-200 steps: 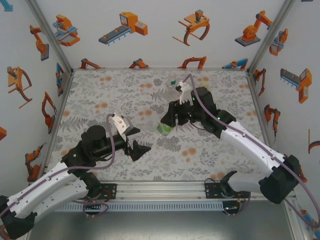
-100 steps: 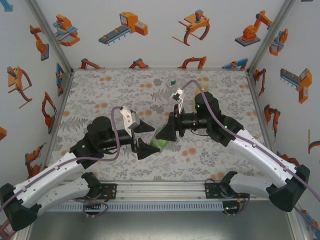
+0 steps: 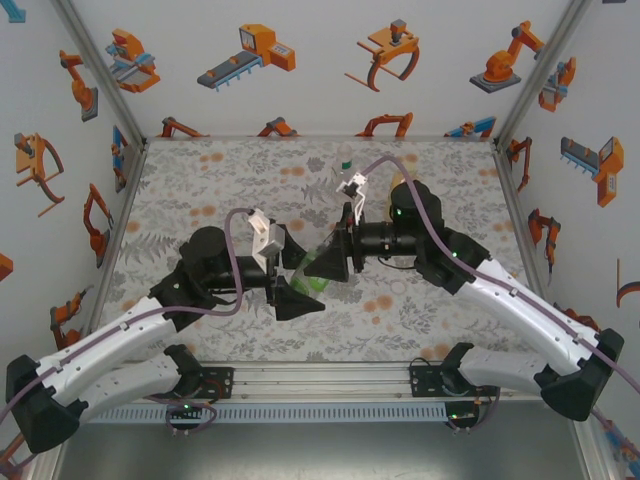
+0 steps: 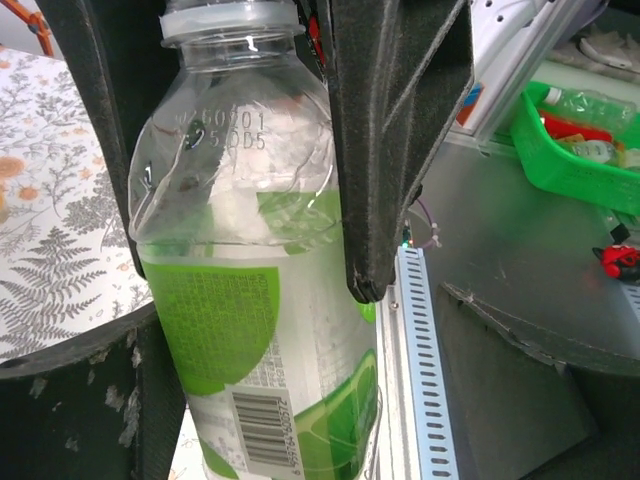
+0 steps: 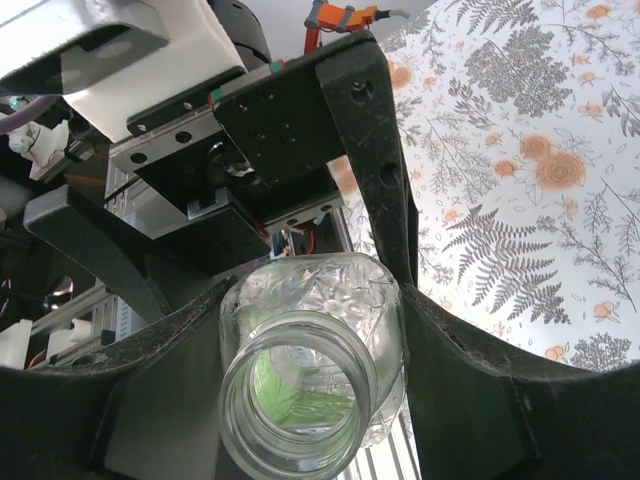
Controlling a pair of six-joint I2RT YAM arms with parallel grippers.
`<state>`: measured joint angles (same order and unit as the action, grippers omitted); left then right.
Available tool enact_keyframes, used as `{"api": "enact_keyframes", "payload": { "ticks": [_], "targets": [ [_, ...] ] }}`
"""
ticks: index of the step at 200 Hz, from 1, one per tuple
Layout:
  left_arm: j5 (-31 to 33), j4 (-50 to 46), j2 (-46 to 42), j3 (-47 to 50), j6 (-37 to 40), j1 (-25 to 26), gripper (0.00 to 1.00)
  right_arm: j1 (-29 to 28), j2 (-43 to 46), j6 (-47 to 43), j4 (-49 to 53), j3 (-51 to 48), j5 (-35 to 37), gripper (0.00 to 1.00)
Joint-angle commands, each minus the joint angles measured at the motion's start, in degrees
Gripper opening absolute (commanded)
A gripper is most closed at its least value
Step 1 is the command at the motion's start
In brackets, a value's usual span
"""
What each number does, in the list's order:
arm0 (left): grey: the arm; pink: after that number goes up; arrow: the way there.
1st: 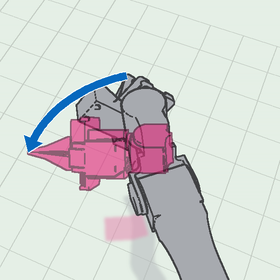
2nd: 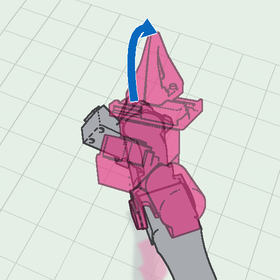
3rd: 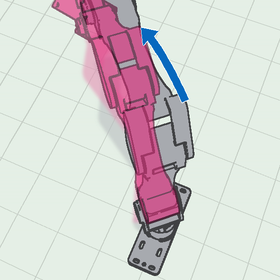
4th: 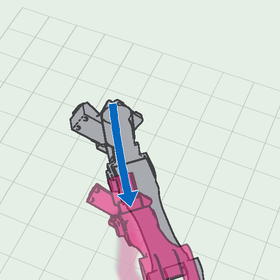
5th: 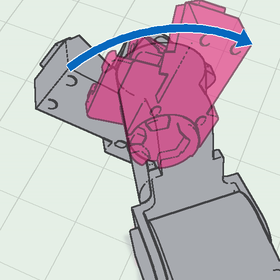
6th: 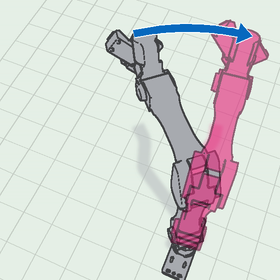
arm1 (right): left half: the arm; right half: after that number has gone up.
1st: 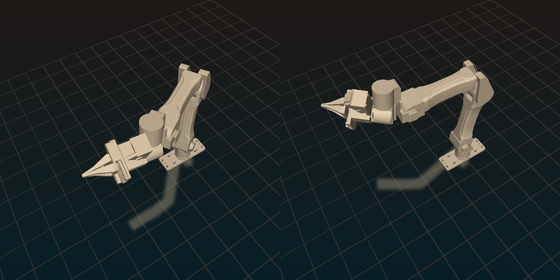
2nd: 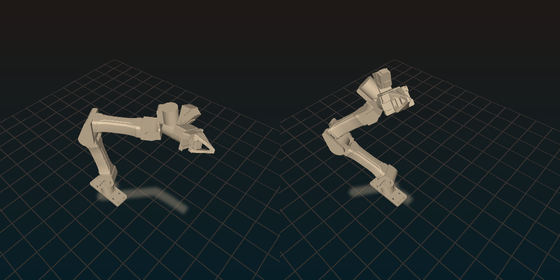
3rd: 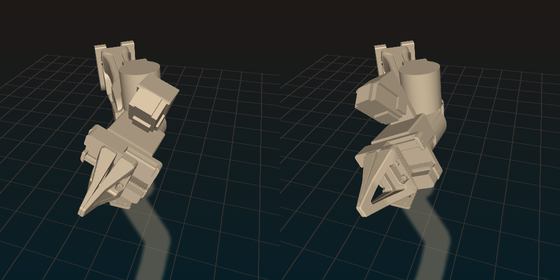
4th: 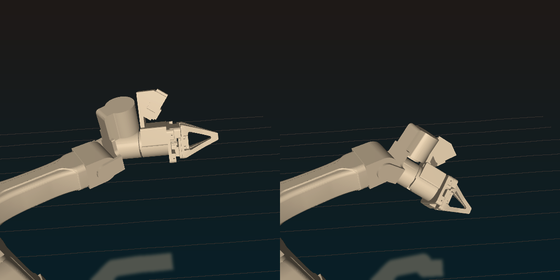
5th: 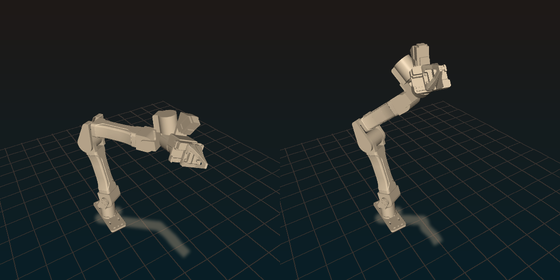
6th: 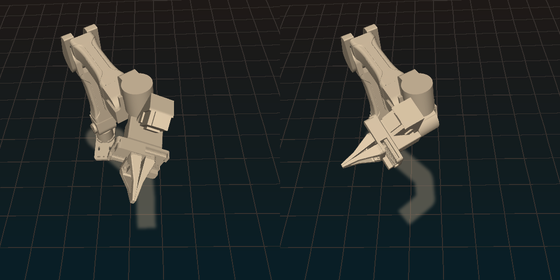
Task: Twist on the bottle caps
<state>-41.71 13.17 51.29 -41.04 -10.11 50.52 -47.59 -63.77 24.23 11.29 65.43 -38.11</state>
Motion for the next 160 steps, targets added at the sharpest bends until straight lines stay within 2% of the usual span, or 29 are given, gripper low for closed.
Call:
{"api": "enact_keyframes", "payload": {
  "ticks": [1,47,85,119,127,141,160],
  "targets": [
    [-3.2,1.7,0.7,-1.6,-1.4,-0.2,0.83,-1.1,0.8,0.6,-3.2,1.2,-0.1,0.29],
    [-4.3,-0.8,1.2,-2.6,-0.7,-0.2,0.72,-2.7,1.7,0.3,-7.4,-0.3,0.1,0.29],
    [-3.8,-1.4,1.0,-2.6,-0.1,-0.5,0.58,-3.4,1.4,0.0,-6.9,0.0,0.3,0.29],
    [-3.9,-1.6,0.9,-2.7,0.2,-0.6,0.5,-3.9,1.6,-1.5,-5.8,0.3,1.7,0.32],
    [-3.8,-1.9,0.7,-2.7,0.4,-0.7,0.48,-3.9,1.7,-1.7,-5.4,0.5,2.3,0.37],
    [-3.7,-2.7,0.3,-2.6,0.9,-0.8,0.47,-3.9,2.1,-2.2,-4.4,0.8,3.8,0.58],
    [-2.3,-3.9,-0.5,-2.2,1.8,-0.9,0.44,-3.9,2.9,-4.2,-1.6,2.2,6.4,0.67]
  ]
}}
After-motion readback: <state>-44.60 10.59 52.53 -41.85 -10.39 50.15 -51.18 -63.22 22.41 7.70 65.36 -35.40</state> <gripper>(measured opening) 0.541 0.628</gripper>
